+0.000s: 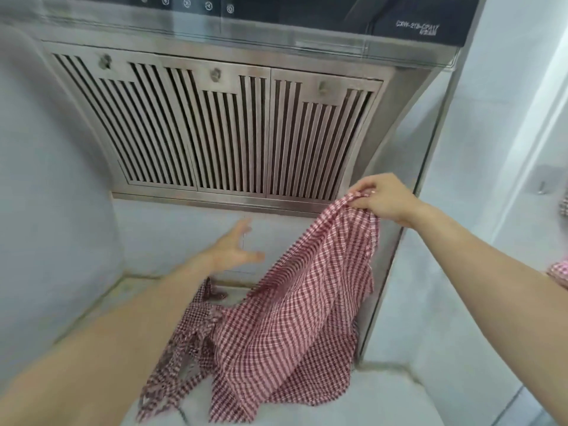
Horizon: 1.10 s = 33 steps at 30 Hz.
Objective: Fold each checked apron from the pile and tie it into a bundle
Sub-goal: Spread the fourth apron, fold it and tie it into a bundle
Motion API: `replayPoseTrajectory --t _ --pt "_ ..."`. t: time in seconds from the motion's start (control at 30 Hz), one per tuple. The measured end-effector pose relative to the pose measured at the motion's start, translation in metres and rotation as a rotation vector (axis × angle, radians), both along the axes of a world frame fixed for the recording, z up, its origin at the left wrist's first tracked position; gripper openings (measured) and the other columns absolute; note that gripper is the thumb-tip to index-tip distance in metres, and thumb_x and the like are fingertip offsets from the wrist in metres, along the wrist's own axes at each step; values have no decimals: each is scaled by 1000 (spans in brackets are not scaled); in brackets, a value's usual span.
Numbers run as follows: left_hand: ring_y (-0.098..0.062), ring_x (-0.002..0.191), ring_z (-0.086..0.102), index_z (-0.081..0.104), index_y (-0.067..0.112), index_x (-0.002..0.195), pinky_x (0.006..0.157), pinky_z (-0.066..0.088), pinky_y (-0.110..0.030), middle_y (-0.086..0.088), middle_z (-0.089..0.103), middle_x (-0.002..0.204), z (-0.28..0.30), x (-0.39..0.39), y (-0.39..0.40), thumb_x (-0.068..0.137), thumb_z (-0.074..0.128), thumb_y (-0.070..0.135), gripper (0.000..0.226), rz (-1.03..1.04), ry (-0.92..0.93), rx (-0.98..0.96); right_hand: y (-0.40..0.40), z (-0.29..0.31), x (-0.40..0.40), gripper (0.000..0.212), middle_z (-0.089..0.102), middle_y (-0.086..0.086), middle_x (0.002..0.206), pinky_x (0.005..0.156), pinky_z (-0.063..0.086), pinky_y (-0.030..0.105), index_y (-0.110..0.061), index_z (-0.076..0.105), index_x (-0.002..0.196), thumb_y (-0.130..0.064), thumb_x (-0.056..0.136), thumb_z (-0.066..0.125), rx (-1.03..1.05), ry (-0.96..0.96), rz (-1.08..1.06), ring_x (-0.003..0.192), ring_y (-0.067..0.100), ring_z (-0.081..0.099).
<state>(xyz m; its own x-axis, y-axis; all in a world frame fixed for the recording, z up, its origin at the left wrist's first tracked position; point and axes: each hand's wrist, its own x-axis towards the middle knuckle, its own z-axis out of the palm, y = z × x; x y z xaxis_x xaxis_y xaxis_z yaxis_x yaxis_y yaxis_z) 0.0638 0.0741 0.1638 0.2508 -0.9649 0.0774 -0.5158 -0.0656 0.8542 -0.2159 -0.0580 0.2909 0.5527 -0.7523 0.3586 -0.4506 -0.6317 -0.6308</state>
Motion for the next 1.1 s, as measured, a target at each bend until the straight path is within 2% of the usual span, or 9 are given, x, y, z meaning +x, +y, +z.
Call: replayPoseTrajectory --t 0.1,0.2,0.27,0.43,0.57,0.67,0.77,0.93,1.1 --pt "-18 131 48 22 28 155 115 36 -39 -3 52 142 -21 -26 -10 77 83 37 99 -124 -121 76 11 7 9 26 71 -15 90 78 44 14 -26 73 82 -1 79 79 -30 62 112 84 -7 63" --pt "-11 94 68 62 25 124 98 52 -37 3 72 104 -36 -34 -20 84 77 40 45 -209 -184 110 21 15 8 26 73 -16 90 80 47 15 -26 75 83 -1 77 81 -60 101 184 88 -6 65" --pt "-14 87 67 69 21 93 85 53 -33 4 71 93 -38 -41 -25 93 66 38 17 -160 -242 38 23 20 3 24 74 -15 86 83 50 18 -23 78 84 0 77 81 -79 129 198 89 -1 68" --pt "-26 96 62 56 10 93 73 44 -27 -2 61 91 -21 -28 -25 107 39 30 29 173 -208 -132 4 22 -23 22 65 -6 76 68 44 30 -18 64 71 -19 76 86 -292 385 -49 78 19 62" --pt "-13 81 71 62 15 96 75 57 -26 -2 72 91 21 6 -9 90 67 44 30 -58 -203 19 -22 7 -46 29 58 -2 77 67 37 28 -20 53 69 2 82 65 -380 506 -262 87 29 60" --pt "-12 80 71 68 19 96 75 59 -29 2 73 91 49 28 -5 74 84 38 33 -114 -504 181 -35 -1 -58 30 62 7 90 71 43 29 -17 58 77 12 79 49 -308 395 -354 89 31 61" --pt "-15 62 59 62 12 69 54 45 -27 -2 63 70 64 40 -8 84 77 41 35 293 -832 132 -38 -2 -55 35 66 9 90 52 48 26 -17 60 78 14 78 45 -217 263 -354 75 31 68" --pt "-28 85 66 76 13 93 73 55 -38 -8 71 92 90 43 -2 88 64 12 13 821 -528 -403 -24 17 -32 39 53 8 93 52 60 41 -10 57 75 24 78 38 5 -385 -292 71 36 64" --pt "-20 56 39 48 17 68 52 32 -31 -7 48 69 103 65 1 92 52 6 27 854 24 -384 -14 32 -28 36 48 7 100 67 62 44 -11 52 84 17 88 30 50 -696 -191 82 27 64"
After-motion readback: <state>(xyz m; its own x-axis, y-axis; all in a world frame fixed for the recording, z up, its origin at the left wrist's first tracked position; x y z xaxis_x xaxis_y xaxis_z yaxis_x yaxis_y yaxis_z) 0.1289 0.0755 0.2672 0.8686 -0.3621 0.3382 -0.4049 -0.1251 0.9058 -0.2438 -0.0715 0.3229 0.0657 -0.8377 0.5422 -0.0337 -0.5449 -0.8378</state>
